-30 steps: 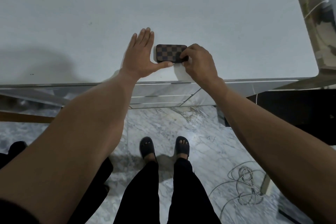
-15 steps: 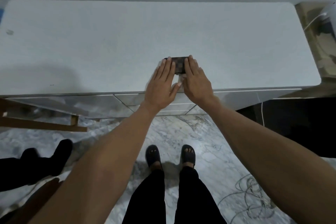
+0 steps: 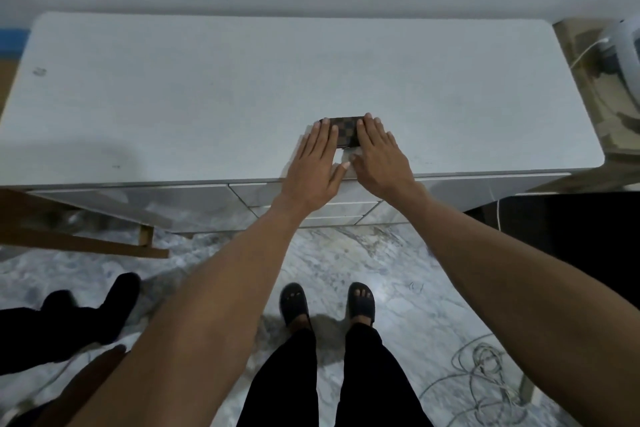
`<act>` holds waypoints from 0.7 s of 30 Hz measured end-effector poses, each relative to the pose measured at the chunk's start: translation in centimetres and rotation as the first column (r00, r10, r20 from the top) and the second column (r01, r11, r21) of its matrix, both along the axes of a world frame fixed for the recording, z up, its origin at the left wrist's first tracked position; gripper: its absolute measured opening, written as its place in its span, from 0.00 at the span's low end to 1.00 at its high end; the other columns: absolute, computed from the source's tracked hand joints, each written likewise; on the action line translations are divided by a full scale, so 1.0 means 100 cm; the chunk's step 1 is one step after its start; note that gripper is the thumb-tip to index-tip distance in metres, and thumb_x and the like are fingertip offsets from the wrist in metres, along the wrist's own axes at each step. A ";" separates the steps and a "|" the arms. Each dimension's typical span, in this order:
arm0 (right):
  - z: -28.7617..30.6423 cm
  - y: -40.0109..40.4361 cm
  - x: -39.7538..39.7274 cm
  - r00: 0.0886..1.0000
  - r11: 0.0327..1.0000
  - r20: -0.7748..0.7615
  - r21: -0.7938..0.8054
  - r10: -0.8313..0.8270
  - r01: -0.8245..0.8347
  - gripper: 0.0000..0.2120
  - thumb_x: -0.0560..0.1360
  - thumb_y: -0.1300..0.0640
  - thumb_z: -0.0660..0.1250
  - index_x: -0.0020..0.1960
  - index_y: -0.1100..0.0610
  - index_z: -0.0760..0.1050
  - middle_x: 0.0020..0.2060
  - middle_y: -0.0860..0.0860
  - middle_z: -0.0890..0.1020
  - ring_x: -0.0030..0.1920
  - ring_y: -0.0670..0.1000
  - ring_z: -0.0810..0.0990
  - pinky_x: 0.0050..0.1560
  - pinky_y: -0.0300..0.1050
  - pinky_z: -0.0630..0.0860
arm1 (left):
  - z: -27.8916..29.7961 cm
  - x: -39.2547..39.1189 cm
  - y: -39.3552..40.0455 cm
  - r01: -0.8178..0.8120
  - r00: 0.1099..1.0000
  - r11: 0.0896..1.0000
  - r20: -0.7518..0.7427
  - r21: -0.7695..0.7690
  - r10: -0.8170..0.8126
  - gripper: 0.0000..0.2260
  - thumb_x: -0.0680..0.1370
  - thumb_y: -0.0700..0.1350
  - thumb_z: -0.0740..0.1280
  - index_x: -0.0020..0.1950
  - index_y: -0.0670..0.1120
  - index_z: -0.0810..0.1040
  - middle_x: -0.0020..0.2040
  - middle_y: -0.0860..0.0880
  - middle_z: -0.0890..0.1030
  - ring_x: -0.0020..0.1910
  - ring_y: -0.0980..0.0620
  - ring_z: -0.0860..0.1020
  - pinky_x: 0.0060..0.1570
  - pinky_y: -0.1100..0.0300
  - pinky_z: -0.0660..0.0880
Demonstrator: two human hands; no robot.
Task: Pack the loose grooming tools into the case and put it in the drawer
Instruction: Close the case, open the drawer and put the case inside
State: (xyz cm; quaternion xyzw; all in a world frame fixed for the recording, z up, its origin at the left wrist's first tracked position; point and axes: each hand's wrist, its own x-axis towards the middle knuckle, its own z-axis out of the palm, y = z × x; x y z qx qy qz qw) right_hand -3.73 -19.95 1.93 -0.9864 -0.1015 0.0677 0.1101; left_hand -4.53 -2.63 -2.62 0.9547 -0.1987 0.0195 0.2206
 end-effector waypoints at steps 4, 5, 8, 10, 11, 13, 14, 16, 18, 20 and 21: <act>0.014 0.001 -0.016 0.999 1.000 0.050 0.018 -0.019 0.019 0.31 0.82 0.54 0.60 0.79 0.64 0.53 0.79 0.59 0.56 0.79 0.59 0.55 0.76 0.54 0.60 | 0.006 -0.027 0.024 -0.093 0.995 0.994 0.014 -0.064 0.095 0.33 0.85 0.57 0.53 0.84 0.37 0.58 0.84 0.38 0.58 0.84 0.40 0.54 0.83 0.46 0.50; 0.016 0.002 -0.022 0.998 0.999 0.062 0.026 -0.027 0.026 0.30 0.82 0.54 0.60 0.79 0.64 0.53 0.79 0.59 0.57 0.79 0.59 0.56 0.75 0.52 0.60 | 0.005 -0.035 0.030 -0.113 0.993 0.991 0.036 -0.077 0.116 0.32 0.85 0.57 0.54 0.83 0.37 0.60 0.83 0.38 0.60 0.84 0.40 0.56 0.83 0.45 0.52; 0.018 0.003 -0.044 0.997 1.000 0.077 0.028 -0.001 -0.001 0.29 0.82 0.55 0.60 0.78 0.64 0.55 0.77 0.60 0.60 0.78 0.59 0.58 0.76 0.51 0.60 | 0.002 -0.062 0.047 -0.168 0.981 0.981 0.084 -0.100 0.176 0.29 0.86 0.54 0.56 0.82 0.37 0.63 0.82 0.37 0.63 0.83 0.40 0.59 0.82 0.43 0.57; 0.017 0.002 -0.058 0.995 0.999 0.094 0.023 0.025 -0.028 0.28 0.81 0.56 0.62 0.77 0.64 0.58 0.76 0.61 0.63 0.76 0.60 0.61 0.76 0.52 0.61 | 0.000 -0.078 0.055 -0.210 0.970 0.970 0.100 -0.126 0.223 0.29 0.86 0.53 0.56 0.81 0.36 0.64 0.82 0.37 0.63 0.83 0.39 0.59 0.81 0.44 0.59; 0.017 0.002 -0.065 0.995 0.999 0.099 0.018 0.031 -0.033 0.28 0.81 0.56 0.62 0.77 0.64 0.59 0.75 0.61 0.64 0.76 0.60 0.62 0.75 0.52 0.61 | -0.002 -0.085 0.059 -0.229 0.965 0.964 0.101 -0.132 0.243 0.29 0.86 0.53 0.57 0.81 0.35 0.63 0.82 0.37 0.64 0.83 0.39 0.59 0.81 0.44 0.60; 0.015 -0.001 -0.078 0.993 0.999 0.108 0.007 0.041 -0.042 0.27 0.81 0.56 0.61 0.76 0.64 0.59 0.75 0.61 0.65 0.76 0.60 0.63 0.75 0.51 0.60 | -0.004 -0.100 0.066 -0.270 0.956 0.955 0.081 -0.123 0.281 0.29 0.86 0.53 0.57 0.81 0.35 0.63 0.81 0.36 0.64 0.82 0.38 0.60 0.81 0.44 0.60; 0.014 -0.003 -0.084 0.992 0.999 0.116 0.003 0.046 -0.047 0.27 0.81 0.56 0.61 0.76 0.64 0.60 0.75 0.61 0.65 0.76 0.60 0.63 0.76 0.50 0.59 | -0.005 -0.106 0.068 -0.290 0.953 0.951 0.062 -0.112 0.298 0.29 0.86 0.53 0.57 0.81 0.35 0.64 0.81 0.36 0.66 0.82 0.37 0.62 0.81 0.43 0.61; 0.009 -0.008 -0.096 0.991 0.999 0.124 0.003 0.049 -0.050 0.26 0.82 0.56 0.61 0.76 0.64 0.60 0.74 0.61 0.67 0.74 0.60 0.65 0.75 0.50 0.61 | -0.007 -0.114 0.071 -0.323 0.946 0.943 0.007 -0.084 0.324 0.29 0.85 0.52 0.58 0.79 0.34 0.66 0.78 0.35 0.69 0.79 0.36 0.66 0.79 0.42 0.64; 0.003 -0.014 -0.106 0.993 0.999 0.115 0.007 0.039 -0.040 0.26 0.81 0.55 0.61 0.75 0.64 0.61 0.72 0.61 0.70 0.72 0.60 0.67 0.72 0.51 0.65 | -0.010 -0.118 0.073 -0.329 0.944 0.944 -0.048 -0.025 0.328 0.30 0.84 0.55 0.58 0.78 0.33 0.68 0.75 0.33 0.72 0.76 0.34 0.70 0.76 0.41 0.66; -0.006 -0.020 -0.112 0.996 0.999 0.085 0.004 0.041 -0.041 0.27 0.81 0.54 0.61 0.76 0.64 0.61 0.72 0.61 0.70 0.71 0.60 0.68 0.71 0.51 0.66 | -0.013 -0.115 0.075 -0.311 0.947 0.949 -0.073 0.050 0.314 0.32 0.83 0.57 0.58 0.77 0.33 0.68 0.75 0.32 0.71 0.76 0.33 0.69 0.76 0.41 0.64; -0.010 -0.022 -0.112 0.997 0.999 0.070 -0.001 0.046 -0.046 0.28 0.81 0.53 0.61 0.76 0.65 0.60 0.73 0.61 0.68 0.72 0.60 0.67 0.72 0.51 0.64 | -0.016 -0.112 0.075 -0.306 0.947 0.949 -0.077 0.081 0.312 0.32 0.84 0.57 0.60 0.78 0.32 0.66 0.77 0.32 0.69 0.77 0.33 0.68 0.77 0.41 0.63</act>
